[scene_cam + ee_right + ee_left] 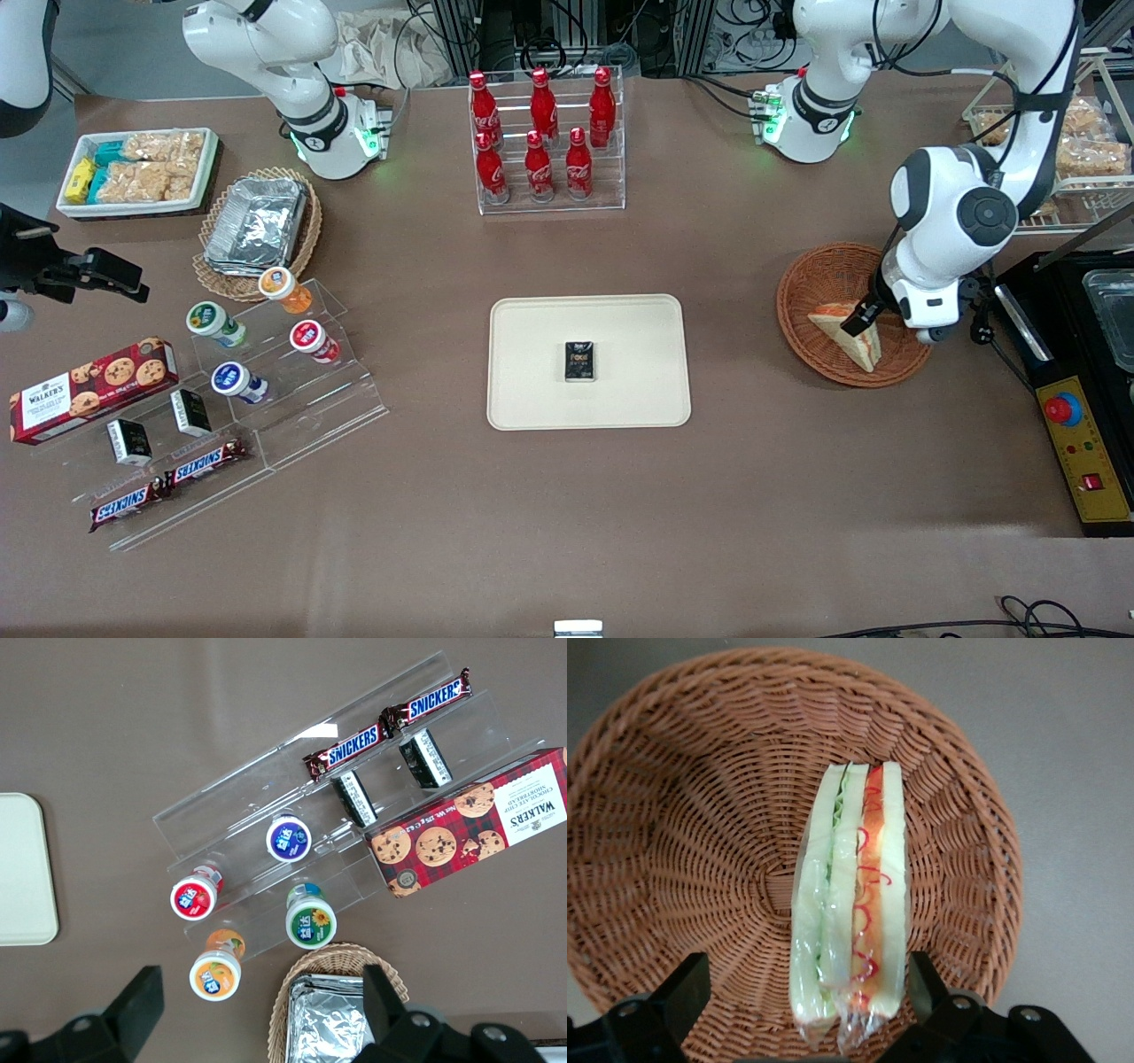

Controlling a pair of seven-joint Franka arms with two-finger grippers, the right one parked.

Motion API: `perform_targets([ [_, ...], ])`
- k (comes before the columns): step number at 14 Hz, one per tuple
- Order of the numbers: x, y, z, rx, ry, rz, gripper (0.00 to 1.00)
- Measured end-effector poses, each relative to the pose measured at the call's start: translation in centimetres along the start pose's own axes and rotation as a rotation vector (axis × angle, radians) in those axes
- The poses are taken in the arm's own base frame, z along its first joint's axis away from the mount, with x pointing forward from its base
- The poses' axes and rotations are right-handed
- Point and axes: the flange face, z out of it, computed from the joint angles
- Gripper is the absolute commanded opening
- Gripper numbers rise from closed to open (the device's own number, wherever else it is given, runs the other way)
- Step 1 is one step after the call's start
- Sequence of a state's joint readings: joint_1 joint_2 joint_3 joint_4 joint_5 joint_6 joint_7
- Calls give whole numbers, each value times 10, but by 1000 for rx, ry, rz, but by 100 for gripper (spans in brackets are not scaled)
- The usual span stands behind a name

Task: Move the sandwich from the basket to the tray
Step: 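Lower the left gripper onto the wrapped sandwich in the basket and close it, then lift the sandwich upright out of the basket with the left gripper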

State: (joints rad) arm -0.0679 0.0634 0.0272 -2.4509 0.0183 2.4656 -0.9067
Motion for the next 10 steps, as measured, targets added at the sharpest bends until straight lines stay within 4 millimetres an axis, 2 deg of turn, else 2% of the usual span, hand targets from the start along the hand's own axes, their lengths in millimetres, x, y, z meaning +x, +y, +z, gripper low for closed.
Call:
perform_targets([
  [1,-1,-1,7,1,-1,0,31],
  [2,-2,-2,12,3,-3,0,0],
  [7,-2,-2,16,5,-4,0,0],
  [10,-2,-2,8,1,0,18,0],
])
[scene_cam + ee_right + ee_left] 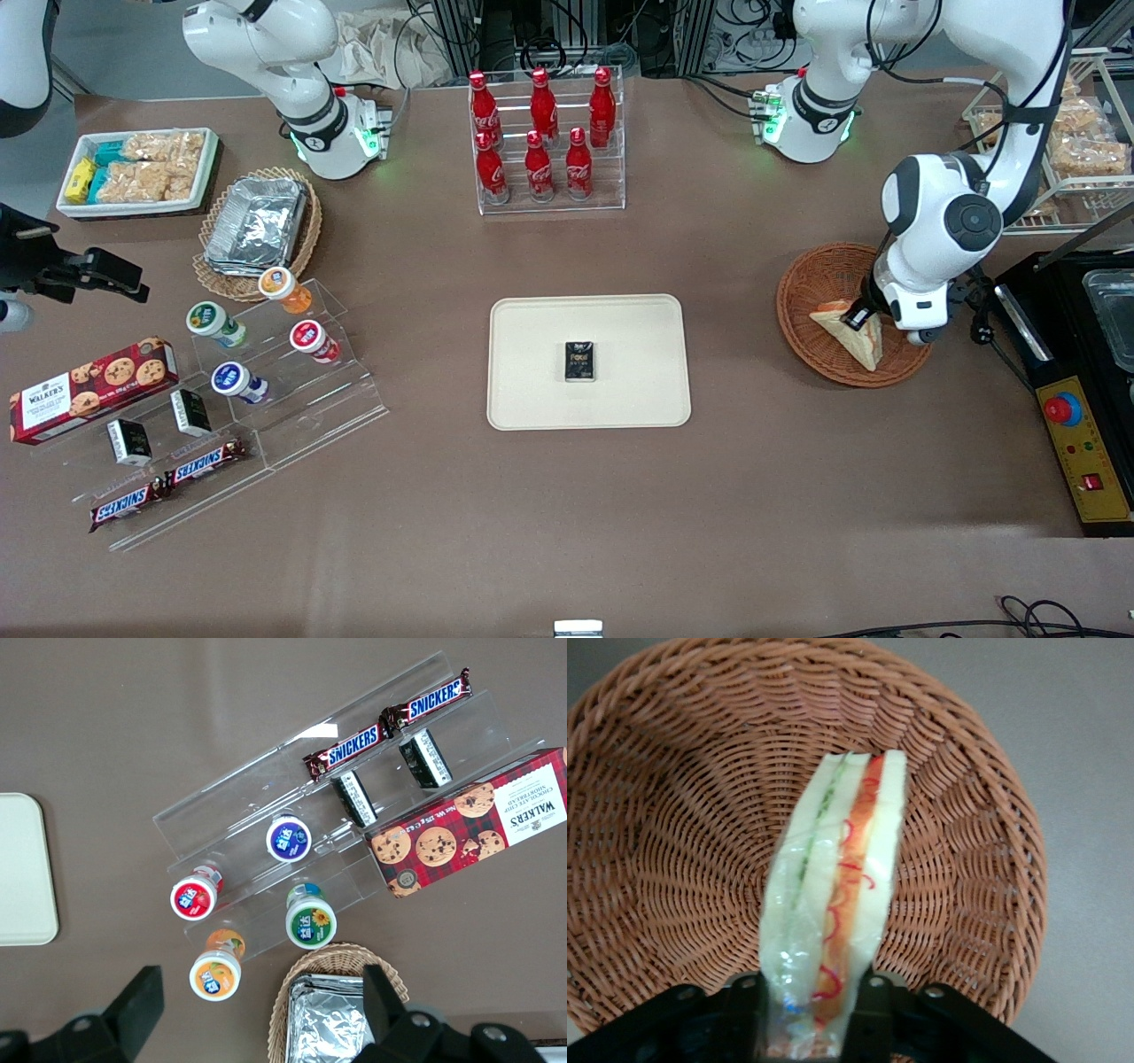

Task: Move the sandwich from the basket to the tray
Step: 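Lift the sandwich upright out of the basket with the left gripper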

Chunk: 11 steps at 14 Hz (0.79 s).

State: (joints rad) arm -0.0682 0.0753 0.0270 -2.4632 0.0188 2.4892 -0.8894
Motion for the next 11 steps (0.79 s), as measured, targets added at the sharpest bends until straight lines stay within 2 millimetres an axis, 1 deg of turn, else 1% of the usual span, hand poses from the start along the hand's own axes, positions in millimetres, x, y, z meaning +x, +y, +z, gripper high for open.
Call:
perform_targets([
  [1,0,-1,-7,3,-2,20,0],
  [3,-1,-2,-32,4,-2,66,0],
  [5,1,-3,-69,27,10,135,0],
  [6,4,-3,-94,53,13,169,0],
  [7,9,-1,-127,79,9,198,0],
  [10,25,9,-244,109,1,301,0],
  [11,26,9,-279,106,5,337,0],
])
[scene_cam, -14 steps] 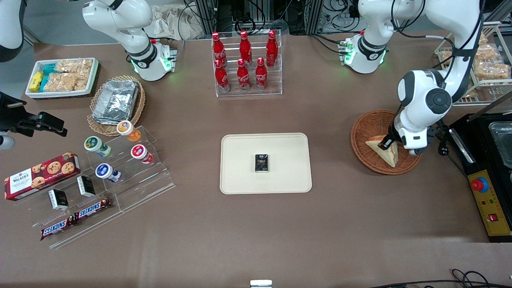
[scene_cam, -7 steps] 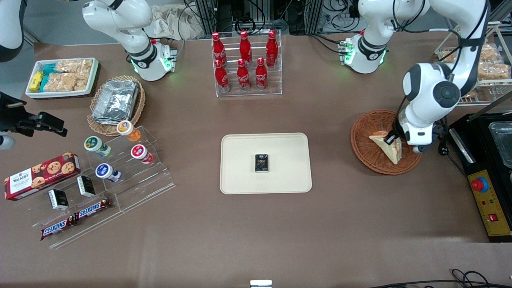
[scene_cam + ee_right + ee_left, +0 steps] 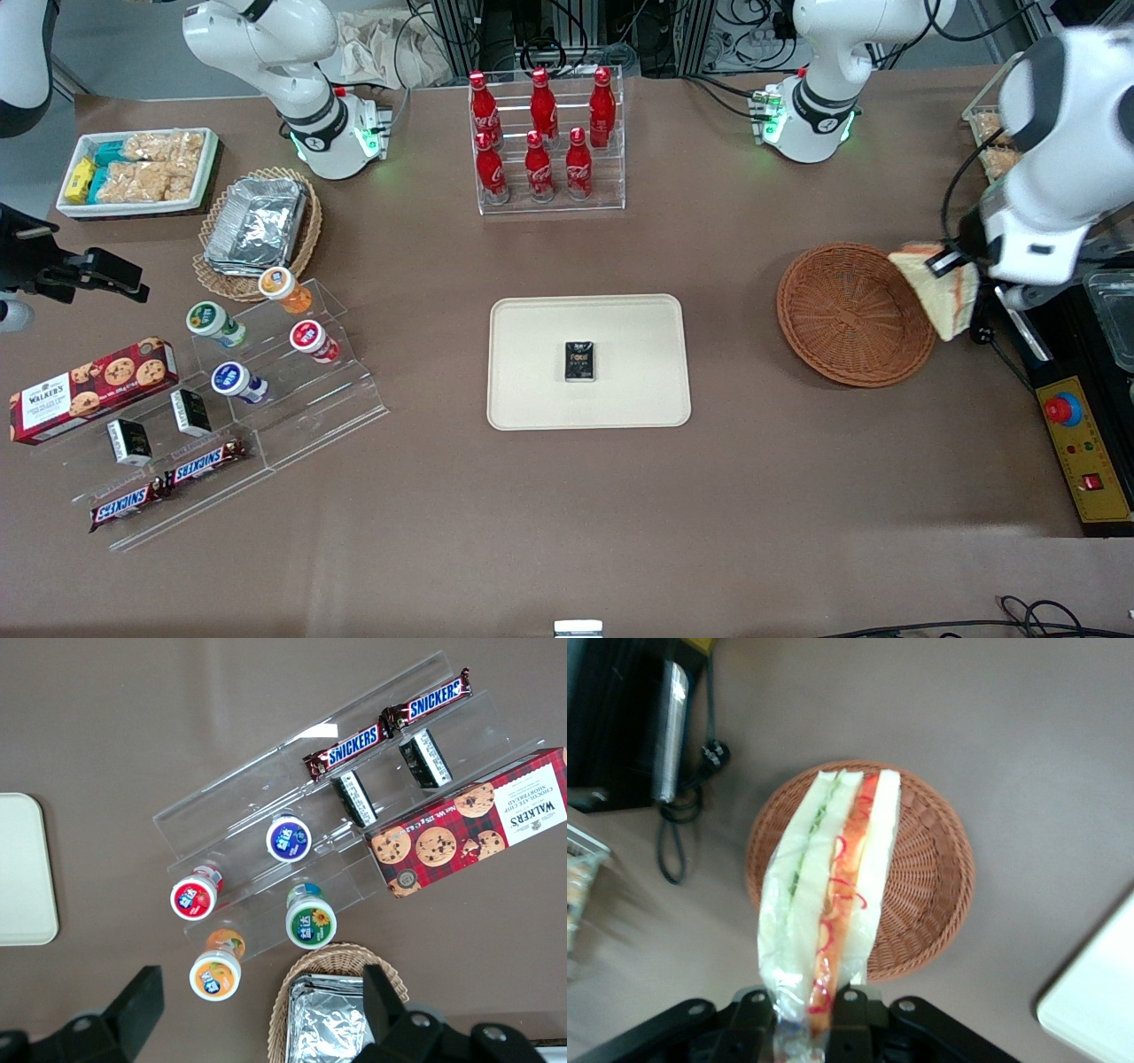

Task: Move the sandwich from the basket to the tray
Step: 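Lift the sandwich upright out of the basket with the left gripper, then carry the sandwich over the white tray beside the black packet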

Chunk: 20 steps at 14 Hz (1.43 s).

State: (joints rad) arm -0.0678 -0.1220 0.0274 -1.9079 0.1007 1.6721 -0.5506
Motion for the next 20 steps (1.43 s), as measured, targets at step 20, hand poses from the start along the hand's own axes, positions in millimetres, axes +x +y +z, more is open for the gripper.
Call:
perform_targets([
  [20,-149,339,94,-104,29,390,0],
])
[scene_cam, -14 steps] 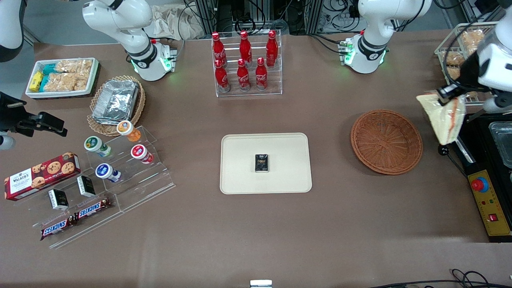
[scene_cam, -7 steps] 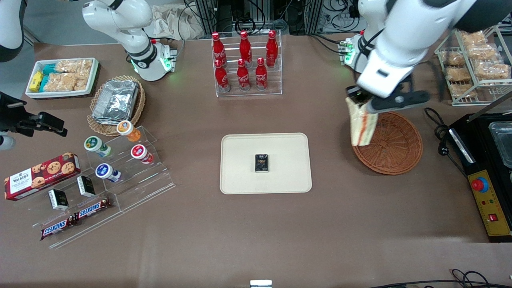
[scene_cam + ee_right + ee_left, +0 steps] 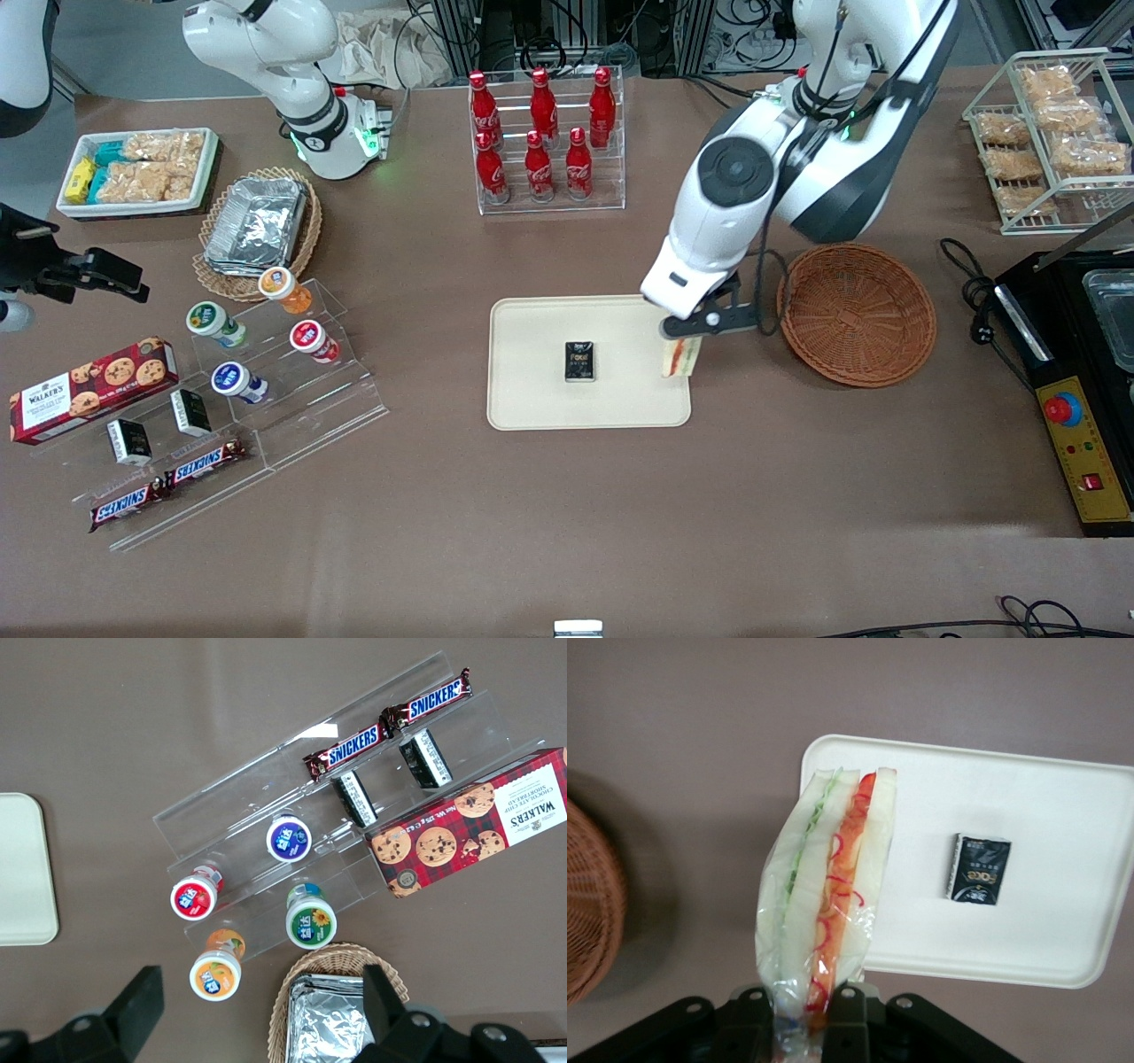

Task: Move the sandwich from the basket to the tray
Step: 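Carry the sandwich over the white tray beside the black packet, then lower the sandwich onto the tray and open the left gripper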

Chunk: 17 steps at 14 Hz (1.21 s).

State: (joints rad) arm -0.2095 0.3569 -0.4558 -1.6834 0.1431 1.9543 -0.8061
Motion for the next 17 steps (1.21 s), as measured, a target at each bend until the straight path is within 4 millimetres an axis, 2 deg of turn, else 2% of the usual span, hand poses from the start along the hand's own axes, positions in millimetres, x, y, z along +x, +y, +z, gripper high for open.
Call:
perform_targets([
  [3,12,8,59,28,-16,34,0],
  [5,11,14,96,58,-41,64,0],
  [8,10,23,128,56,-47,78,0],
  [11,8,26,150,86,-36,60,0],
  [12,8,27,153,89,-38,57,20],
  [13,8,27,154,90,-39,54,56],
  [14,7,27,154,90,-38,52,100],
  [17,7,27,155,92,-39,51,100],
])
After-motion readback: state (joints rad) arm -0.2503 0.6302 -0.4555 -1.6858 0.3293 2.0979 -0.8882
